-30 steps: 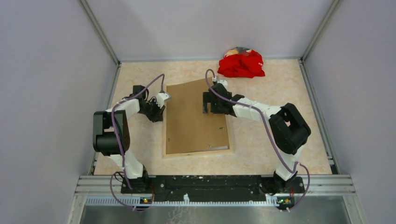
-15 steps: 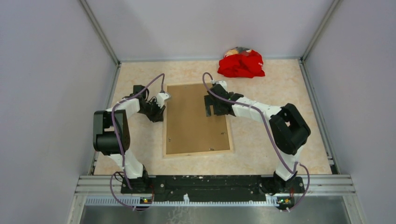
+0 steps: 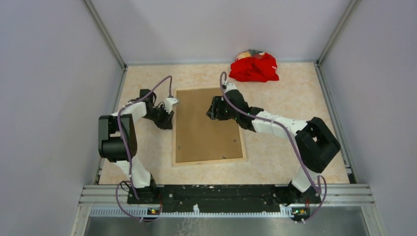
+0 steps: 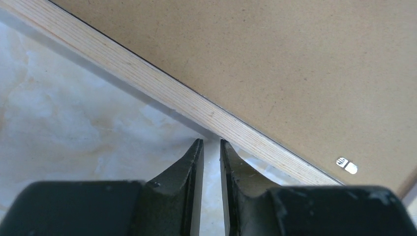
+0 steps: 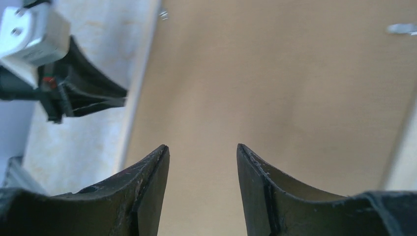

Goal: Put the photo into the frame
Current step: Turn over the photo frame item on the photo frame, then install the photo frame at the center of the board.

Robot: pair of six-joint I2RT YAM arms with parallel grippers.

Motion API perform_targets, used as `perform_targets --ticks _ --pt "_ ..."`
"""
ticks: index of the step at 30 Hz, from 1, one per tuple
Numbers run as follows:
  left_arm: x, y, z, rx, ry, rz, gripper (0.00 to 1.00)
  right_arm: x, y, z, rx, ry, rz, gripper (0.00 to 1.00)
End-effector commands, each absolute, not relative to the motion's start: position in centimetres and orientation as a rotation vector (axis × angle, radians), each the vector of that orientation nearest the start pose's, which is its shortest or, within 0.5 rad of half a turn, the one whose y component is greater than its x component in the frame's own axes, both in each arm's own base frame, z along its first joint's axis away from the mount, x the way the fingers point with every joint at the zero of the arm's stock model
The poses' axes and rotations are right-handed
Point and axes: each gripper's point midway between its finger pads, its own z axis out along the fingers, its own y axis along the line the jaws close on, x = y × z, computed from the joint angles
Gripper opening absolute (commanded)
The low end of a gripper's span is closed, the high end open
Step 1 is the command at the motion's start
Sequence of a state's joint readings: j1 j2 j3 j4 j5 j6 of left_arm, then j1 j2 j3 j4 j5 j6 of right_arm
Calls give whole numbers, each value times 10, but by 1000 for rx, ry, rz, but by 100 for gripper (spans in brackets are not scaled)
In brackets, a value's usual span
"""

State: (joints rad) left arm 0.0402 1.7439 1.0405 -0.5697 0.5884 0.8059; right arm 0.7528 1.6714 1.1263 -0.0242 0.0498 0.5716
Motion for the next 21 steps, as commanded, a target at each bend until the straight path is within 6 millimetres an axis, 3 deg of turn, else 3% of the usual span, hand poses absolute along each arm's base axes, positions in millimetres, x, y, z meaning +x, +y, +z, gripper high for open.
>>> perform_targets --ticks 1,4,9,13,21 --pt "338 -69 50 1016 2302 -720 26 320 397 162 -184 2065 1056 52" --pt "342 -67 64 983 2294 -765 28 313 413 154 -186 2057 1112 52" --pt "325 -76 78 1015 2259 -868 36 275 444 142 -279 2051 1193 51" --pt "314 -76 67 1024 2285 -891 36 247 461 127 -316 2063 1273 50" --pt "310 -74 46 1002 2339 -907 30 217 482 98 -370 2133 1313 49"
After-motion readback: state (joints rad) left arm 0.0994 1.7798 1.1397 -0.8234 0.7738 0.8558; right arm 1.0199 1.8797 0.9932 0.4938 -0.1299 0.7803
